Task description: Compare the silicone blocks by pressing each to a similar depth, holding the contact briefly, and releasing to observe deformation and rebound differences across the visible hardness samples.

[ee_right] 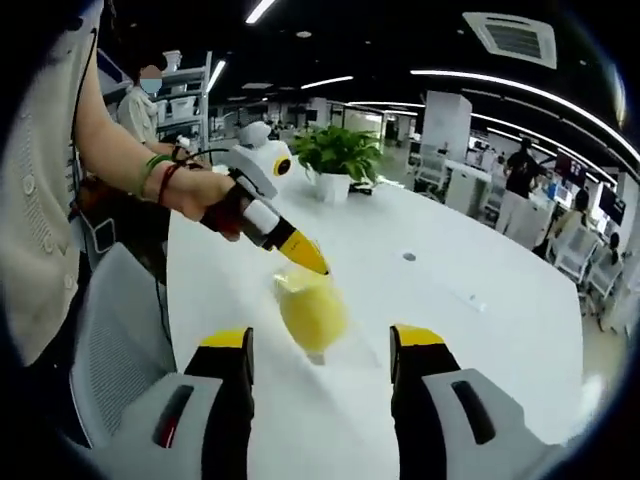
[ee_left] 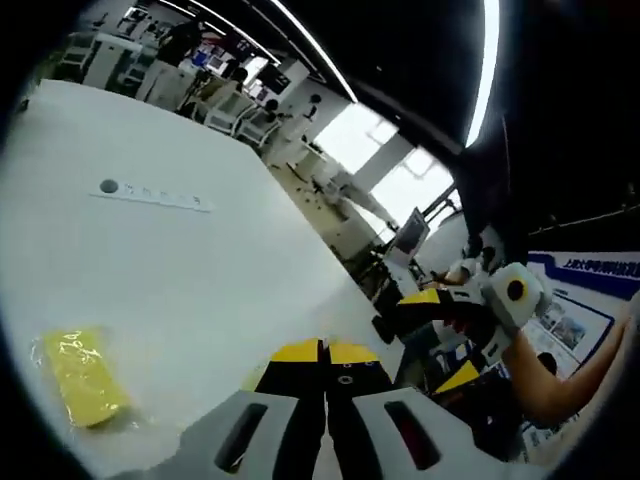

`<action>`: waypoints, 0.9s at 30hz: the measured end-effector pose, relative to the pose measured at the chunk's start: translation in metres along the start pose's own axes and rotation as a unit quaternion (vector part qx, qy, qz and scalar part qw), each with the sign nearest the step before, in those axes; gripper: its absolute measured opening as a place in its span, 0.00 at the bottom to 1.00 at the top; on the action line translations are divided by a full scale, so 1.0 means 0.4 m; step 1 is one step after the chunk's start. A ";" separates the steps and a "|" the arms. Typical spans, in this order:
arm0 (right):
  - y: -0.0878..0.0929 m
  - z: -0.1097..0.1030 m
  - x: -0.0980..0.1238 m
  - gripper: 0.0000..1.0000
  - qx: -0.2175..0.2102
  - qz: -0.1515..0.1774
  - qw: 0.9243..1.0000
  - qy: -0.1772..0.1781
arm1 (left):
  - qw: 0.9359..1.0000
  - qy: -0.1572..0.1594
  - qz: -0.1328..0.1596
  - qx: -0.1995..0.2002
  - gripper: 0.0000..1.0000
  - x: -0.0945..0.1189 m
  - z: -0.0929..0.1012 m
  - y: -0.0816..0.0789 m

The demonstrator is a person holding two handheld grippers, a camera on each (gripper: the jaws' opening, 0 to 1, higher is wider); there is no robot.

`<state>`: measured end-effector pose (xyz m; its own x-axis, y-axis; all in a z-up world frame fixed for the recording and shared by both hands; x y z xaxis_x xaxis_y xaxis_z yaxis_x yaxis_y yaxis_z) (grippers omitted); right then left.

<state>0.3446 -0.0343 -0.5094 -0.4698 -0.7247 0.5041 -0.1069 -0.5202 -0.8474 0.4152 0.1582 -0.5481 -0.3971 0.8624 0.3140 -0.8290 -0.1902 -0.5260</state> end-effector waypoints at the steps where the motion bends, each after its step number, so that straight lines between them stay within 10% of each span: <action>1: 0.007 -0.001 0.003 0.50 -0.005 -0.002 1.000 0.000 | 1.000 -0.001 -0.001 0.001 0.00 -0.005 -0.002 0.003; 11: 0.036 -0.010 0.027 0.49 -0.027 -0.007 1.000 0.014 | 0.998 0.003 0.000 0.062 0.00 -0.047 -0.047 0.033; 27: 0.059 0.002 0.041 0.49 -0.030 -0.015 0.999 0.027 | 0.990 -0.103 0.059 0.069 0.00 -0.075 -0.183 0.016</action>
<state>0.3349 -0.0588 -0.5210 -0.5114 -0.6835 0.5209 -0.1733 -0.5117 -0.8415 0.4507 0.1657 -0.6187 -0.5543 0.7186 0.4199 -0.8126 -0.3581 -0.4599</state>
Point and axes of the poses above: the point that each gripper's makers call its tool centre point, and the gripper's own axes: x roughly backward along the fingers, z roughly to its right, y roughly out of its underside, the point moved 8 cm from there along x, roughly backward along the fingers, and after that the axes turned 8 degrees about x, right-handed, at the moved point
